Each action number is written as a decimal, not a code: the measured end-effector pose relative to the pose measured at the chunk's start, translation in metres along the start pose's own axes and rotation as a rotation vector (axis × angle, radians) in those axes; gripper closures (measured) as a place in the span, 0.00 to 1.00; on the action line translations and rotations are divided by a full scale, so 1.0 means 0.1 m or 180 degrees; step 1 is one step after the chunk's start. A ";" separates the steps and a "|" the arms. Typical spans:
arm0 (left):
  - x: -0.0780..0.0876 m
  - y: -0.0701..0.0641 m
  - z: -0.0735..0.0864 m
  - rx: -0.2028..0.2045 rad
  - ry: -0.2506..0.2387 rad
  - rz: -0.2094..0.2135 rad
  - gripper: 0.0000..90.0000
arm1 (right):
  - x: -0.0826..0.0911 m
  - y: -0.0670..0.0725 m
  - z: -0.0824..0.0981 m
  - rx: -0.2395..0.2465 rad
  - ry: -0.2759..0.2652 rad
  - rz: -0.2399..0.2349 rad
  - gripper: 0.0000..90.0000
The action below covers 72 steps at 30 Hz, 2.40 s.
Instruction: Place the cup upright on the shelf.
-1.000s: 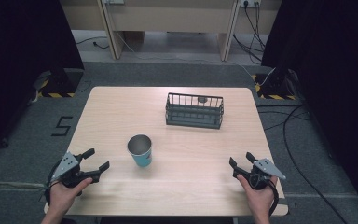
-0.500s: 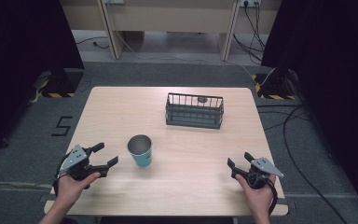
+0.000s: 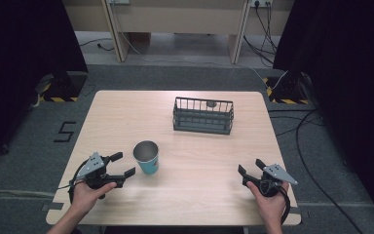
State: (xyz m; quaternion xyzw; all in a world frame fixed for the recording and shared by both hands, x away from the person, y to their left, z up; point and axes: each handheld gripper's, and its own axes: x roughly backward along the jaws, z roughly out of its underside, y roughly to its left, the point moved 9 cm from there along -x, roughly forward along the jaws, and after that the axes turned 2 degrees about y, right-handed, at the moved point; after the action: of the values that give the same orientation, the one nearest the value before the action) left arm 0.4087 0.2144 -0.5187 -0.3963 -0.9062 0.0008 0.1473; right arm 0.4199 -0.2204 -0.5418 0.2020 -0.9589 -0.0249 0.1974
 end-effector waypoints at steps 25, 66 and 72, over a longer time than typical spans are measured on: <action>-0.45 -0.12 0.00 -0.0107 0.0129 0.0110 0.16 | -0.01 0.00 0.00 -0.0019 0.0014 -0.0003 0.24; -0.64 -0.14 -0.10 -0.0110 0.0048 0.0165 0.18 | -0.01 -0.02 0.00 -0.0042 0.0035 -0.0005 0.25; -0.64 -0.10 -0.18 -0.0119 0.0010 0.0141 0.18 | -0.02 -0.01 0.00 -0.0038 0.0041 -0.0002 0.25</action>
State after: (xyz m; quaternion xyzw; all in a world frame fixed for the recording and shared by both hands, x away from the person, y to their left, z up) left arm 0.4471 0.1598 -0.5173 -0.4191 -0.8968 -0.0134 0.1412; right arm 0.4216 -0.2211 -0.5429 0.2013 -0.9574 -0.0294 0.2047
